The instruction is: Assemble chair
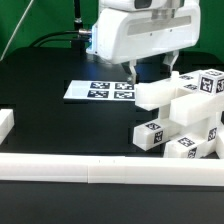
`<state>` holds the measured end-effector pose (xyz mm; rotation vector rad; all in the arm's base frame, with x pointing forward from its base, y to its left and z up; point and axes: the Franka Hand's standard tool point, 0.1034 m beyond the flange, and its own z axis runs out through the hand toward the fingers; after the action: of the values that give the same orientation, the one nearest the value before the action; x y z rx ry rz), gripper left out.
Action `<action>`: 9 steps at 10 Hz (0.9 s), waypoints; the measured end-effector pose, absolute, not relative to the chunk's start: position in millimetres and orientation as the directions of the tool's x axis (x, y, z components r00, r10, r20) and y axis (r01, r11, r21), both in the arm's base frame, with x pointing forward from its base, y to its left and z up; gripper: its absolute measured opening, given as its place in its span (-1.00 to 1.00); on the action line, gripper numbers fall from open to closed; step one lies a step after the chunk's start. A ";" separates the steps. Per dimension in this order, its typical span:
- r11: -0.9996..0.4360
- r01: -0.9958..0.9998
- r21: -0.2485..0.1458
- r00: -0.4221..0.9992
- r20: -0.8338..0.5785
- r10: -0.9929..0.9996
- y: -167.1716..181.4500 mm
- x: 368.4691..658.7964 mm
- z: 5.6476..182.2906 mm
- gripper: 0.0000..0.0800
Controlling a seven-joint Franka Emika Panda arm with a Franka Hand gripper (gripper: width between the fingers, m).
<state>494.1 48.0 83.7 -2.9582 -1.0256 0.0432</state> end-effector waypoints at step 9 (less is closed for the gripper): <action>-0.784 0.619 -0.039 0.783 -0.035 0.620 72.8 472.1 71.6 0.62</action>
Offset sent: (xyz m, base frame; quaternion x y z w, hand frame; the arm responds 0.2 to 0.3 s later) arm 0.0000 0.0000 0.0000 0.0000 0.0000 0.0000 1.0000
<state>472.1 72.8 71.6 -2.9425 -1.0230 0.0718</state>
